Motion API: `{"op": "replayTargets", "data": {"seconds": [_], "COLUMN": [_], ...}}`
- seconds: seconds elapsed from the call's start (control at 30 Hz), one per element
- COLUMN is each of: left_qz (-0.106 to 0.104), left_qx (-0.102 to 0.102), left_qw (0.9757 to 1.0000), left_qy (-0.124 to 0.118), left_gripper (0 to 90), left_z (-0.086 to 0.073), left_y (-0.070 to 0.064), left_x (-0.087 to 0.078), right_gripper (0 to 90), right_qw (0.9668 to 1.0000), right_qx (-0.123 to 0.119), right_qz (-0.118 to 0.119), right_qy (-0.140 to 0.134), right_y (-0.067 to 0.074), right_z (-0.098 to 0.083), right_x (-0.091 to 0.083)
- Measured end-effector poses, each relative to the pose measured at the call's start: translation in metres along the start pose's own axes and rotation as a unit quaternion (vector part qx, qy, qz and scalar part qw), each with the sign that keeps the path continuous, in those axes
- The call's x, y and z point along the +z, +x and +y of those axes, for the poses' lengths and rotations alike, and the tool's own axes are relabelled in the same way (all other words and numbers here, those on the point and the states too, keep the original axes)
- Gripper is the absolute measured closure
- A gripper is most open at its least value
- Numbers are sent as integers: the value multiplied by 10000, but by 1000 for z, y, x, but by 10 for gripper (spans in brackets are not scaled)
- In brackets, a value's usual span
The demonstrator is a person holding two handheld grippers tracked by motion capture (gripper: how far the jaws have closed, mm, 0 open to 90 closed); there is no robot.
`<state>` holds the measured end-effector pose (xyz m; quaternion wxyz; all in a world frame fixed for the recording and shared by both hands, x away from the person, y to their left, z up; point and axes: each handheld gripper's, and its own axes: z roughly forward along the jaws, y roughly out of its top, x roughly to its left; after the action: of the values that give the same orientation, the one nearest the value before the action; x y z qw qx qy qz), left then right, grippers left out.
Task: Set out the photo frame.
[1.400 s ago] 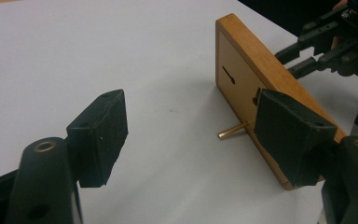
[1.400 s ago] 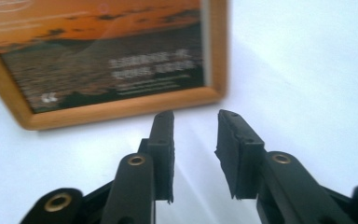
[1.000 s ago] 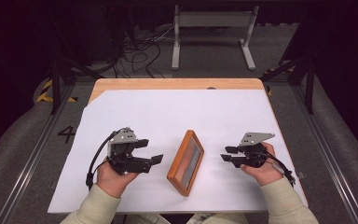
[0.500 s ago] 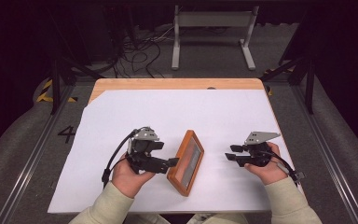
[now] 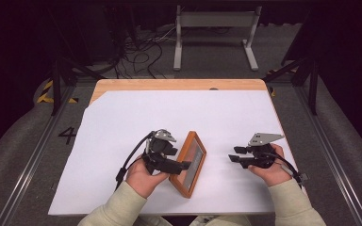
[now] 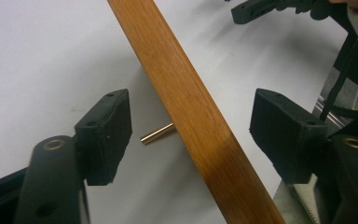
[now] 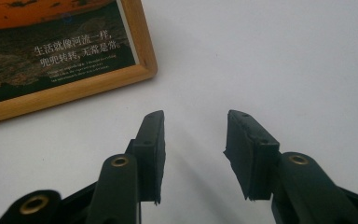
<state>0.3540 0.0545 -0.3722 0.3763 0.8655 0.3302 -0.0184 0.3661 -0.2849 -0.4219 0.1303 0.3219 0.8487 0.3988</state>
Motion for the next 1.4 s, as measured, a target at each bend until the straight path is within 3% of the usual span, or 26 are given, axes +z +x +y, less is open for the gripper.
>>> {"op": "replayTargets", "data": {"seconds": [0.17,0.33,0.37,0.4,0.57,0.77,0.9,1.03,1.07,1.13,1.17,1.2,1.37,1.4], "left_qz": [-115,-145,-188,-125,-229,69,-109,-315,-260,-143,-179,-164,-369,-445], "left_qx": [-79,10,-61,9,-190,-136,-170,64,262,542,521,723,1010,1179], "left_qw": [9996,9987,9982,9984,9973,9970,9971,9974,9977,9964,9963,9954,9924,9905], "left_qy": [248,492,562,560,677,765,728,645,567,635,665,602,603,553], "left_gripper": [362,412,412,435,513,601,636,666,683,703,702,703,704,704], "left_z": [3,8,9,10,10,10,10,12,14,20,22,26,38,42], "left_y": [0,-3,-3,-1,2,0,5,3,0,-3,-4,-1,11,15], "left_x": [9,17,18,18,18,16,16,15,13,11,10,8,0,-1], "right_gripper": [575,572,572,572,569,566,566,567,567,566,566,566,566,565], "right_qw": [10000,10000,10000,10000,9999,9999,9999,9999,9999,9999,9999,9999,9999,9999], "right_qx": [16,19,-12,-21,-7,-17,-11,0,9,17,26,32,63,67], "right_qz": [17,31,49,48,63,85,102,103,100,93,88,80,60,56], "right_qy": [-7,-5,-27,-53,-89,-93,-87,-100,-104,-114,-122,-129,-145,-140], "right_y": [0,0,0,1,0,0,0,-1,-1,-2,-2,-2,-4,-5], "right_z": [0,-1,-1,-1,-2,-2,-2,-3,-3,-3,-3,-3,-5,-5], "right_x": [0,0,0,0,-1,0,0,0,-1,-2,-2,-3,-5,-5]}}
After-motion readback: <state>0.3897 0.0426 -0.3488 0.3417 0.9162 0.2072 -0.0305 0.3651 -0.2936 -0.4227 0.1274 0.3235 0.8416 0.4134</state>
